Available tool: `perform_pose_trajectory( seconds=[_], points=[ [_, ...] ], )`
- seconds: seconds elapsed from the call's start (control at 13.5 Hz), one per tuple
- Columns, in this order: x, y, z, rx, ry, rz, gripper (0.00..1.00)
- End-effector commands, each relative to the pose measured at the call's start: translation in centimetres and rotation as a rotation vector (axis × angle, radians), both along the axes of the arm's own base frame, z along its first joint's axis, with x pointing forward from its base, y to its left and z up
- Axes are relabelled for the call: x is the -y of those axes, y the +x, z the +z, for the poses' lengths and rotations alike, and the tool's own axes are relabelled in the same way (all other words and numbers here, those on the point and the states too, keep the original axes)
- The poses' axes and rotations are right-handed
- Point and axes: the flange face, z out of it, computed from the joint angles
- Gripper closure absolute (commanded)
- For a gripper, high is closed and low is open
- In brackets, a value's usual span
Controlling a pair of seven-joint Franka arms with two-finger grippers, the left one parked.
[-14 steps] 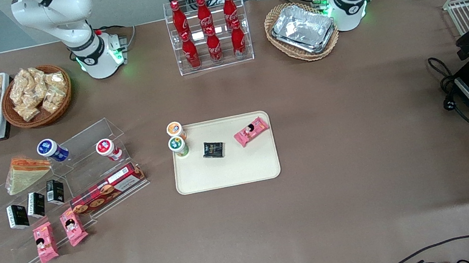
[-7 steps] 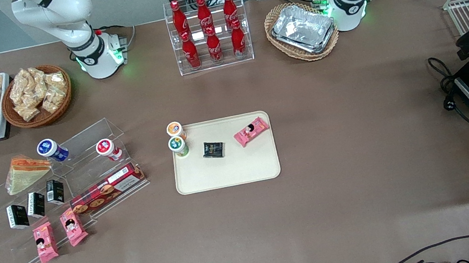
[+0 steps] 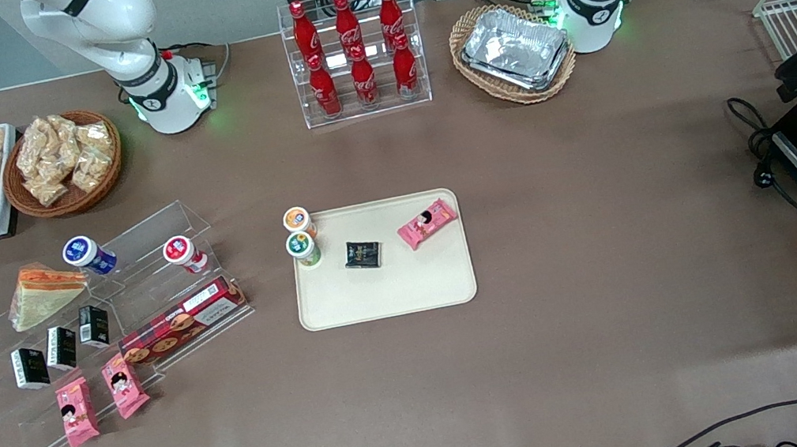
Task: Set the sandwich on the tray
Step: 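Move the right gripper over the wrapped sandwich in the acrylic rack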
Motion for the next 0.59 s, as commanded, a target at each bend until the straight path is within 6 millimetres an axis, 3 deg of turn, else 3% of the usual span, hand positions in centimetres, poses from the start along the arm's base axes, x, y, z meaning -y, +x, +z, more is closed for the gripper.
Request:
perform_pose_trajectory(
  seconds=[0.0,0.52],
  points=[
    [-1.0,0.1,-1.6,0.043,0.009,-0.005,0.00],
    [-2.8,-1.5,-5.3,0.096,-0.004,0.007,0.00]
  ],
)
